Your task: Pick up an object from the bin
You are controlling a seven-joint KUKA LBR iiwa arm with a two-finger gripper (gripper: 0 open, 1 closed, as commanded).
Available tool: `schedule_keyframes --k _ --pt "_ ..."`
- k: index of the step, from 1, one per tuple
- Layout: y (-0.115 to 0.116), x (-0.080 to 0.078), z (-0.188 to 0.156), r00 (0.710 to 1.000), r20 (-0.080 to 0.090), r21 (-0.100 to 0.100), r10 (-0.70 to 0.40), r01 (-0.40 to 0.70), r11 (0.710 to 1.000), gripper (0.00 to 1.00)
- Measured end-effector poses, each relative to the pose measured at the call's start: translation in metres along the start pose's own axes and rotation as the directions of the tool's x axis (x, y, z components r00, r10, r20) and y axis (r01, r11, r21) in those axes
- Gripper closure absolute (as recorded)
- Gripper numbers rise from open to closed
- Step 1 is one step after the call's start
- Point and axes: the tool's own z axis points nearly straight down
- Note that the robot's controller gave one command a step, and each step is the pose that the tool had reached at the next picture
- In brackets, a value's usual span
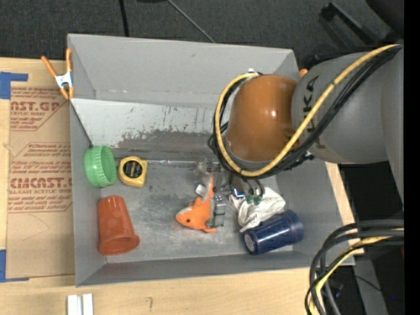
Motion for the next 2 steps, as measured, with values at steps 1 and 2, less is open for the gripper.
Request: schedule_keyframes --k 1,2 --pt "-0.0111 -0.0174 0.0682 0.976 -0.007 -0.005 -0.218 0.218 0.976 1.0" --pt "-0.0111 -0.0174 0.0682 0.976 -0.007 -0.005 -0.218 0.218 0.976 1.0"
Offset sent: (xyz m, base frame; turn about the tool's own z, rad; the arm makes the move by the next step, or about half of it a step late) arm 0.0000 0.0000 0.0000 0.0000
